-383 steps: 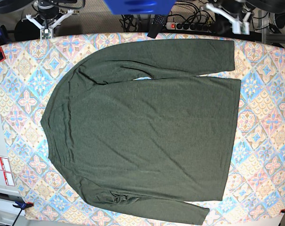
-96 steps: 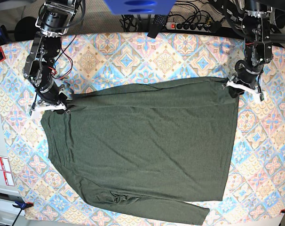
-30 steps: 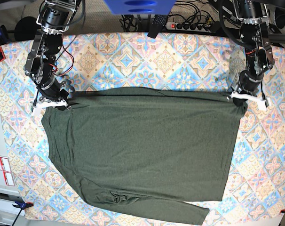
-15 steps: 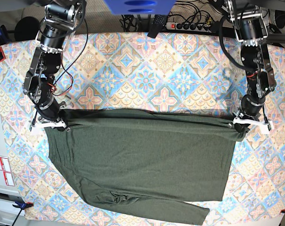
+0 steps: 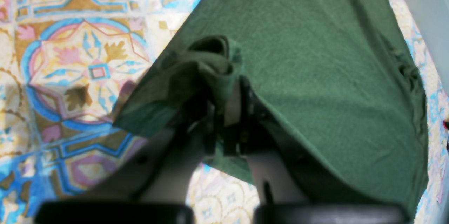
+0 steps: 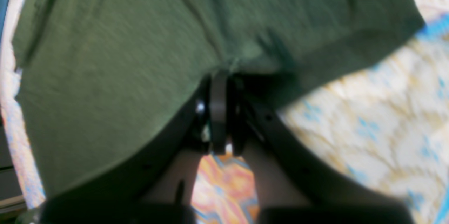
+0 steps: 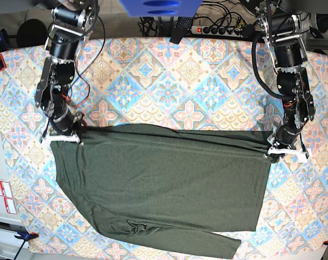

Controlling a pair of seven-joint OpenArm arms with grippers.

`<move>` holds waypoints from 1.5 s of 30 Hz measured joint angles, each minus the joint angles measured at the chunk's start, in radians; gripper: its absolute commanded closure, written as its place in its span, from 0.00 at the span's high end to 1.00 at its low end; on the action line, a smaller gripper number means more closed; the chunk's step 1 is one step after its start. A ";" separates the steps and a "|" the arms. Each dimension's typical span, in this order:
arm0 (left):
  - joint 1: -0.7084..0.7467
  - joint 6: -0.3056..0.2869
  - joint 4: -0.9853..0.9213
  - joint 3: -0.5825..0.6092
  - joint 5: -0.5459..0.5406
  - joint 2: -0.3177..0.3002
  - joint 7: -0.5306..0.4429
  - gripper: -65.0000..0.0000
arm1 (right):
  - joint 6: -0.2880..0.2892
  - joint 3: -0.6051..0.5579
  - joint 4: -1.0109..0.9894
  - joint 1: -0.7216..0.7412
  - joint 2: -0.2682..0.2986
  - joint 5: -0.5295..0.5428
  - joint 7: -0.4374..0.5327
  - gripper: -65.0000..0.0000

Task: Fold the T-shirt properly
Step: 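Hold both corners and pull the shirt taut between the grippers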

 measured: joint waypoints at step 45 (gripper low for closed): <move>0.122 0.007 0.072 -0.011 0.089 0.036 0.096 0.67 | 0.000 0.006 0.074 -0.074 0.005 0.000 0.010 0.31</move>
